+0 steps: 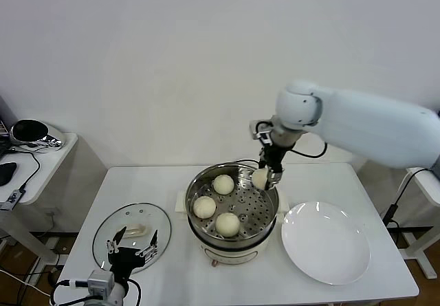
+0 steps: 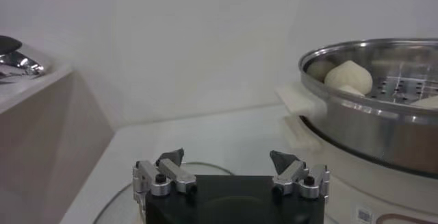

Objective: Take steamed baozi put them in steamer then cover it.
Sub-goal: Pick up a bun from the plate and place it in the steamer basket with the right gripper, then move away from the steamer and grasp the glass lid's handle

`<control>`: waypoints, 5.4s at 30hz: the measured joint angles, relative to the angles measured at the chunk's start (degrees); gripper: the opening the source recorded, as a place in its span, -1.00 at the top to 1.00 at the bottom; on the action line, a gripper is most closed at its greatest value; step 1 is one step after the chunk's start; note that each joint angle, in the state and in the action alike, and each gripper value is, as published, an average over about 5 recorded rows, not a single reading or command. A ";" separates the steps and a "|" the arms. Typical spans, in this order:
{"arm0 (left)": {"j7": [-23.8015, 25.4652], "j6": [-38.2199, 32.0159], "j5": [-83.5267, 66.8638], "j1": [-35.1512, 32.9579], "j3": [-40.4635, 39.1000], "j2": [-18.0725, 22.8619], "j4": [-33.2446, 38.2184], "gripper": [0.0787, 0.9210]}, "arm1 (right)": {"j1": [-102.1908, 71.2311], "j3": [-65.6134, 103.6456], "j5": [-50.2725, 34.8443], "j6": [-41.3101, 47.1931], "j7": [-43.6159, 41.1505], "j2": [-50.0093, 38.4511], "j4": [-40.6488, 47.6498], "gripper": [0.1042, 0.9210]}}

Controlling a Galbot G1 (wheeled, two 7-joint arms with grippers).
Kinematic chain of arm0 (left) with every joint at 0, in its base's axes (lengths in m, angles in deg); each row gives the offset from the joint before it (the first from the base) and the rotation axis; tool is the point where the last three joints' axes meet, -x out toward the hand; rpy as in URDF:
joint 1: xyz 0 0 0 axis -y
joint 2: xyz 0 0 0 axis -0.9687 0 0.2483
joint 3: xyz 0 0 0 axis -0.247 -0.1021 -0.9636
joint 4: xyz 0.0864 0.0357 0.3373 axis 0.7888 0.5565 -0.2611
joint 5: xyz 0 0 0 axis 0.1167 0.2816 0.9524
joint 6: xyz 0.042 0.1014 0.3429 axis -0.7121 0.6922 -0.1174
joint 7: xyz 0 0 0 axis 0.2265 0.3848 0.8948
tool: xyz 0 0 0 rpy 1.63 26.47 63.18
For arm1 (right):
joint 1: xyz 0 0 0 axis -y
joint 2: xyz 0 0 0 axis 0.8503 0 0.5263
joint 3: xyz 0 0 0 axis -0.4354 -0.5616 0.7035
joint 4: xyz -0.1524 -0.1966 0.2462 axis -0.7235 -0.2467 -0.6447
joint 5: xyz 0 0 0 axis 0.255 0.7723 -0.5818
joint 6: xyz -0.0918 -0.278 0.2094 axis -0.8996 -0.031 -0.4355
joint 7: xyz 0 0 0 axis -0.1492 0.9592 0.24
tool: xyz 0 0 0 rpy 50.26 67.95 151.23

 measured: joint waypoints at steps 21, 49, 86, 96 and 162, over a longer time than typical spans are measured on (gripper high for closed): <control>0.13 0.14 -0.17 0.38 -0.19 0.56 -1.13 -0.77 | -10.66 2.49 5.74 0.88 0.85 5.24 5.27 -0.20; -0.29 -0.79 -0.29 0.08 -0.90 1.28 -1.49 -0.77 | -13.18 15.99 -0.37 -2.88 7.12 -11.11 -2.76 -0.76; -0.87 -6.29 -1.18 1.29 -1.24 -0.45 -3.77 -0.77 | -107.26 111.37 -19.11 -37.82 54.58 0.22 -17.19 -0.76; -1.81 -8.79 0.63 2.48 -0.92 -0.85 -5.81 -0.77 | -119.22 116.82 -16.77 -42.22 57.05 12.60 -19.29 -0.76; -18.29 -15.27 74.67 13.29 -4.50 -11.71 -34.07 -0.77 | -126.76 118.85 -11.06 -44.13 58.38 21.27 -20.78 -0.76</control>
